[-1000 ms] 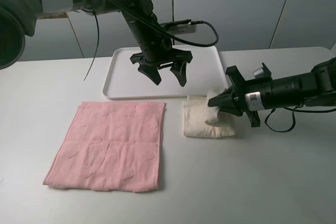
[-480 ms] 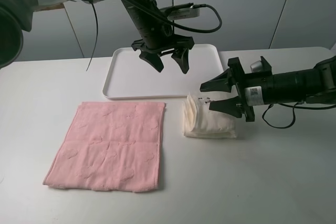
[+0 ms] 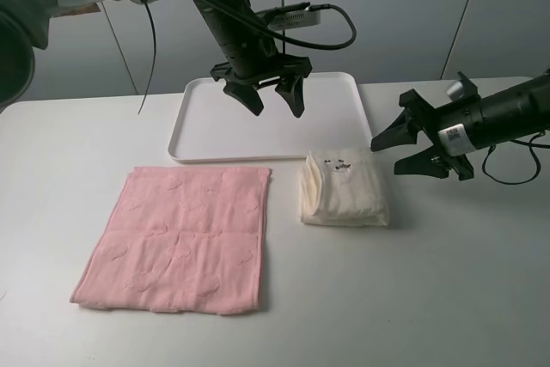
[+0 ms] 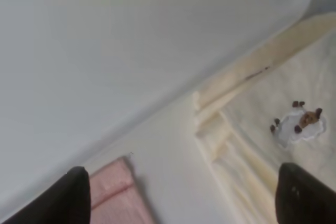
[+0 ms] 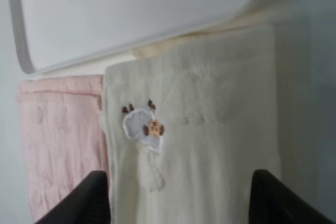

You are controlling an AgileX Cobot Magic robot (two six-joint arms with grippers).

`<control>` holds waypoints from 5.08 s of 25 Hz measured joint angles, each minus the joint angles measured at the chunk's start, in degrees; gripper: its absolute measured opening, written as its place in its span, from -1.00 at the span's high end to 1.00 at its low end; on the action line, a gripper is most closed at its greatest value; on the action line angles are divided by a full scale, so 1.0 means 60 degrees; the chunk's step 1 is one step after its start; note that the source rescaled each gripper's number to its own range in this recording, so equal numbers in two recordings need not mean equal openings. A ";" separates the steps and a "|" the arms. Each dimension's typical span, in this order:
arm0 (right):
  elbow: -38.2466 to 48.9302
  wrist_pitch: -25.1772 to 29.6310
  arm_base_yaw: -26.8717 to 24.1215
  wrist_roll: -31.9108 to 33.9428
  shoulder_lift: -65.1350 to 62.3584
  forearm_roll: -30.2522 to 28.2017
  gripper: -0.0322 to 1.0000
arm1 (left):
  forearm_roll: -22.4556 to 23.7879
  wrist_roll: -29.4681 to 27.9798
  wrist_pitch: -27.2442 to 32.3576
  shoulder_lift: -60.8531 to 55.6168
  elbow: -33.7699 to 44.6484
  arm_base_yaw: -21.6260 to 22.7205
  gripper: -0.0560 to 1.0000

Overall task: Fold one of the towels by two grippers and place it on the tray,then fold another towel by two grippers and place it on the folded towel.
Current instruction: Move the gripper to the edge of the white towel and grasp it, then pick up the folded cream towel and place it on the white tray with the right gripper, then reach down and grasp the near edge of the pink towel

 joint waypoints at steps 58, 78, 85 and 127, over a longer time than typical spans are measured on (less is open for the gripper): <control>-0.8641 0.1529 0.1620 0.4531 0.2698 -0.1020 0.77 | -0.1022 0.1754 0.0017 -0.1303 0.0922 0.2305 -0.84; -1.0155 0.0613 0.2707 0.5154 0.5360 0.2330 0.77 | -0.0923 0.2102 0.0017 -0.1303 0.0937 0.2305 -0.84; -1.0155 0.0945 0.2922 0.5672 0.5382 0.0047 0.77 | -0.0923 0.2124 0.0017 -0.1303 0.0937 0.2305 -0.84; -0.7525 0.0619 0.3717 0.5968 0.0904 -1.0077 -0.84 | 0.1526 0.2673 0.0003 -0.4015 0.3614 0.3141 -0.84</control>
